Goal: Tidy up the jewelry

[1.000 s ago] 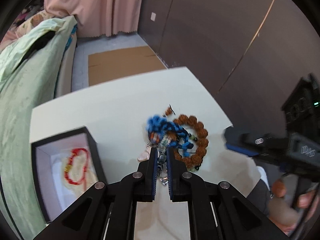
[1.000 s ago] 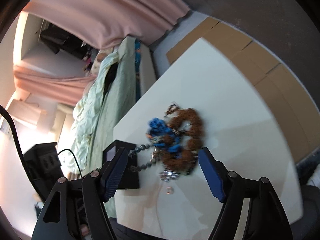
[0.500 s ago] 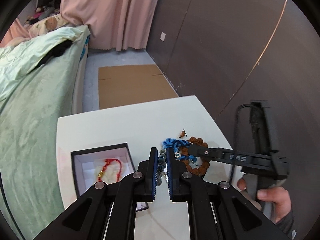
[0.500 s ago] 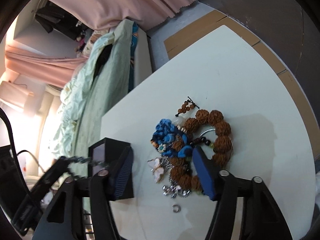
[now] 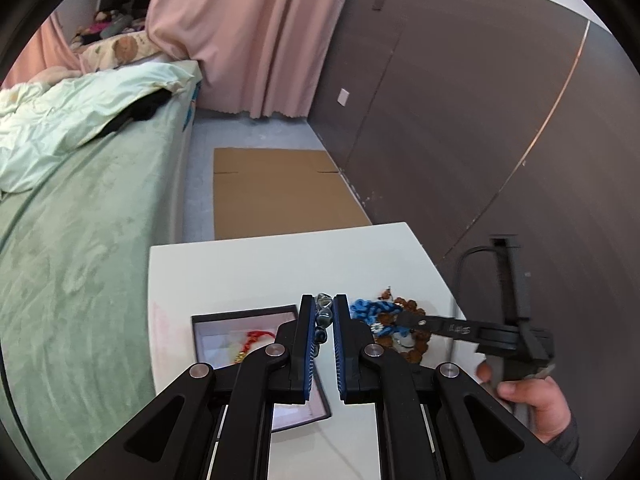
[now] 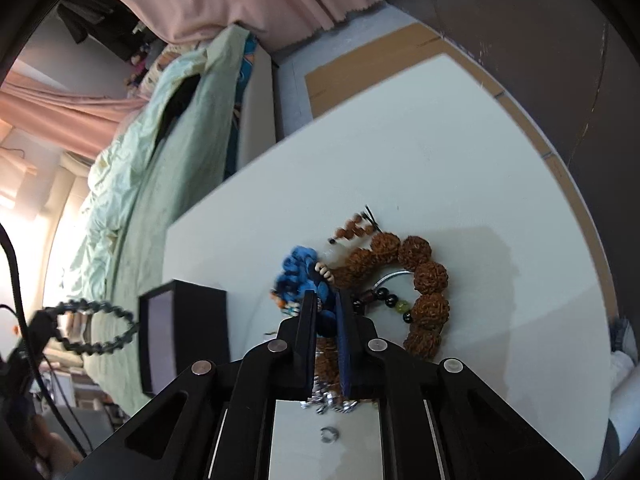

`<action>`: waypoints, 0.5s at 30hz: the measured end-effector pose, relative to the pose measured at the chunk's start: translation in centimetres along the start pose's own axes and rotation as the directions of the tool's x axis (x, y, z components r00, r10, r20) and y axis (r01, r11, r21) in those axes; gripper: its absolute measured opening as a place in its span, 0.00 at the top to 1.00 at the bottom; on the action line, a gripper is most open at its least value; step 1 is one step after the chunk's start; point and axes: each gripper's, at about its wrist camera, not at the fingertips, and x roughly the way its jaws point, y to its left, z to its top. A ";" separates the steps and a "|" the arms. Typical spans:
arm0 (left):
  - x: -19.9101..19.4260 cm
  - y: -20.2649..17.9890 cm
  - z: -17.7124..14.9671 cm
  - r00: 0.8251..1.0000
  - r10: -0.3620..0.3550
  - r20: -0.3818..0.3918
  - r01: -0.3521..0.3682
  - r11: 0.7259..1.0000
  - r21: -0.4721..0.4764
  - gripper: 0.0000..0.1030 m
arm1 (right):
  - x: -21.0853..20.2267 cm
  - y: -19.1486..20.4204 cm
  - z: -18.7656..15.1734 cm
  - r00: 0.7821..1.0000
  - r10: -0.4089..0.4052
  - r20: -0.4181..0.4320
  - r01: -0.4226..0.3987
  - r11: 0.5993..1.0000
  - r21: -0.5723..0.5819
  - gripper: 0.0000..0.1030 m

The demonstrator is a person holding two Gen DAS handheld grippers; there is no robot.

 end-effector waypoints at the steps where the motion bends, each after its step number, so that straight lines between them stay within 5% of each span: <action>1: 0.0 0.3 -0.1 1.000 0.002 0.000 -0.002 1.000 -0.005 0.91 | -0.4 0.2 0.1 1.000 0.011 0.005 -0.011 1.000 0.000 0.90; 12: 1.5 2.9 -1.3 0.999 -0.004 -0.048 0.001 0.998 -0.067 0.91 | -5.6 5.3 -1.1 0.990 0.111 0.092 -0.102 0.991 -0.089 0.90; 14: 1.7 3.5 -1.4 0.999 -0.021 -0.050 0.016 0.995 -0.094 0.89 | -6.1 6.6 -1.4 0.987 0.129 0.095 -0.119 0.987 -0.109 0.90; 15: 1.8 3.9 -1.5 0.998 -0.032 -0.056 0.026 0.994 -0.107 0.77 | -6.3 7.3 -1.7 0.986 0.141 0.095 -0.129 0.984 -0.121 0.90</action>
